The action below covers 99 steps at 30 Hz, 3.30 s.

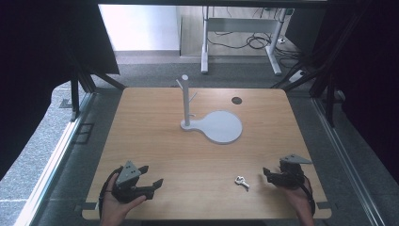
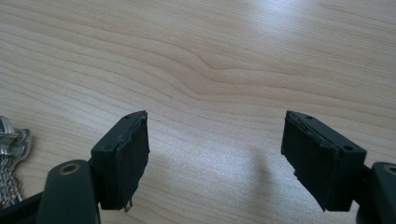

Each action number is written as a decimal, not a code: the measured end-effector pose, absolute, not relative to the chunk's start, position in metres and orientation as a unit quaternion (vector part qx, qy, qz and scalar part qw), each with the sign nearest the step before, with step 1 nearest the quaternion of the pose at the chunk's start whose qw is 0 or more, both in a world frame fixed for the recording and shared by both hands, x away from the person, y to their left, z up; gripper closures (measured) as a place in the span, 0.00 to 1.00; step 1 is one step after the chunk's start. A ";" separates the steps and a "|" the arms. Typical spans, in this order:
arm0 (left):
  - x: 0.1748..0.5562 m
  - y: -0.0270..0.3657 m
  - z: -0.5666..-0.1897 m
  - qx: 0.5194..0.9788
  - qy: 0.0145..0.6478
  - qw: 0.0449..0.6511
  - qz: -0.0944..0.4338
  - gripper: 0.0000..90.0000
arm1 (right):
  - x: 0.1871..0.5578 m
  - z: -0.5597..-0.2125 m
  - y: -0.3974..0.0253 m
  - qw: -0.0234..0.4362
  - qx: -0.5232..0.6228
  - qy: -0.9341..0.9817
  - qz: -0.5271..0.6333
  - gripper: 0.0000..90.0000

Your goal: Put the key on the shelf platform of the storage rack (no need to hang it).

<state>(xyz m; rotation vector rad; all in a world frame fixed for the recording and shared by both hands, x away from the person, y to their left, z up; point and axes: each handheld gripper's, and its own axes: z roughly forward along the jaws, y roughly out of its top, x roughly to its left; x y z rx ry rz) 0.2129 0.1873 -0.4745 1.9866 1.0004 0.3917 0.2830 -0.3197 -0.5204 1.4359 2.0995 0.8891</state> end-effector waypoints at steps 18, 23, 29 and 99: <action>0.212 0.186 -0.475 0.796 0.392 0.434 0.155 0.30 | 0.279 -0.517 -0.325 0.210 0.512 0.770 0.316 0.28; 0.211 0.189 -0.473 0.793 0.396 0.437 0.155 0.30 | 0.280 -0.519 -0.324 0.203 0.515 0.772 0.313 0.30; 0.207 0.190 -0.465 0.791 0.391 0.442 0.162 0.30 | 0.282 -0.505 -0.319 0.192 0.500 0.788 0.303 0.32; 0.200 0.188 -0.466 0.793 0.394 0.438 0.157 0.30 | 0.299 -0.491 -0.198 0.043 0.347 0.926 0.143 0.56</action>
